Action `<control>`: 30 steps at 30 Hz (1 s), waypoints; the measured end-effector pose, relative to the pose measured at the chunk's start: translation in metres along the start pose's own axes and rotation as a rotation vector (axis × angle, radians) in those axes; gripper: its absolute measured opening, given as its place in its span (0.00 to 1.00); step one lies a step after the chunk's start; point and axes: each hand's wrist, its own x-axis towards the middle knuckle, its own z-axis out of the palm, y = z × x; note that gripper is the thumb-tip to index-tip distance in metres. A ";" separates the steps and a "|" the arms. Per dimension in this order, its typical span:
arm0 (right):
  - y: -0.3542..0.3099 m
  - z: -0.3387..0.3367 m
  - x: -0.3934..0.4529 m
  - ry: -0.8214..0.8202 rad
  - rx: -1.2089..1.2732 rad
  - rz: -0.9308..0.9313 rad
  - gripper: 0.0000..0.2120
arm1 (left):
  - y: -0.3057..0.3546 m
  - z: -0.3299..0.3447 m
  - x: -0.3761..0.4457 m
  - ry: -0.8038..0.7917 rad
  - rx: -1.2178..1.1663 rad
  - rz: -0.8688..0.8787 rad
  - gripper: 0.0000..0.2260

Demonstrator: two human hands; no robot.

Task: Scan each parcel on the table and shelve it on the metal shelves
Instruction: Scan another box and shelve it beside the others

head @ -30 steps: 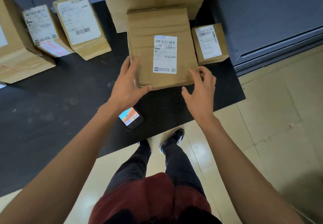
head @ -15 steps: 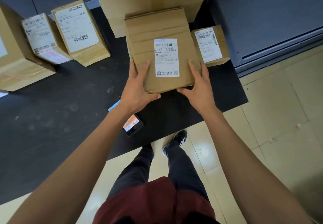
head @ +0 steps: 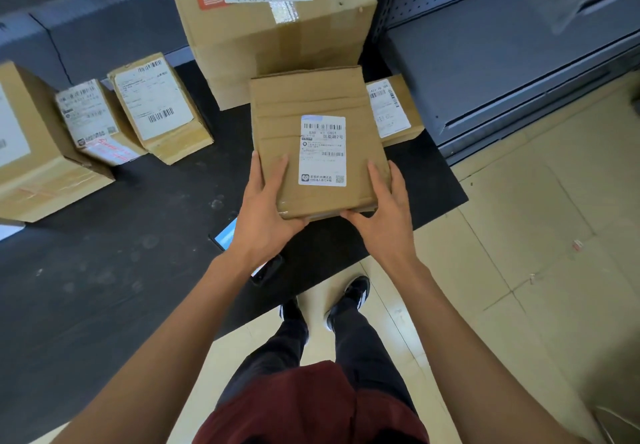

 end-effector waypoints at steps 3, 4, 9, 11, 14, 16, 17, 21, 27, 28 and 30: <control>0.001 -0.014 -0.019 0.093 0.017 0.020 0.48 | 0.017 -0.001 -0.004 0.000 -0.004 0.070 0.50; 0.001 -0.020 -0.024 0.130 0.017 0.021 0.48 | 0.024 -0.001 -0.004 -0.008 0.000 0.098 0.50; 0.006 -0.052 -0.042 0.294 0.060 0.038 0.48 | 0.067 0.003 0.003 -0.061 0.026 0.220 0.50; 0.011 -0.064 -0.048 0.346 0.070 0.060 0.48 | 0.083 0.008 0.006 -0.097 0.042 0.260 0.50; 0.022 -0.081 -0.056 0.393 0.095 0.109 0.49 | 0.104 0.020 0.012 -0.160 0.066 0.307 0.50; 0.032 -0.091 -0.063 0.411 0.109 0.156 0.48 | 0.118 0.032 0.013 -0.207 0.085 0.329 0.50; 0.038 -0.095 -0.068 0.420 0.109 0.176 0.48 | 0.124 0.039 0.013 -0.229 0.095 0.337 0.50; 0.062 -0.115 -0.087 0.460 0.114 0.264 0.46 | 0.151 0.069 0.009 -0.316 0.130 0.398 0.50; 0.107 -0.159 -0.118 0.606 0.129 0.359 0.45 | 0.204 0.129 0.006 -0.431 0.159 0.526 0.50; 0.116 -0.169 -0.122 0.637 0.126 0.367 0.45 | 0.216 0.140 0.006 -0.450 0.152 0.547 0.50; 0.132 -0.188 -0.131 0.696 0.112 0.383 0.45 | 0.240 0.161 0.006 -0.490 0.153 0.578 0.50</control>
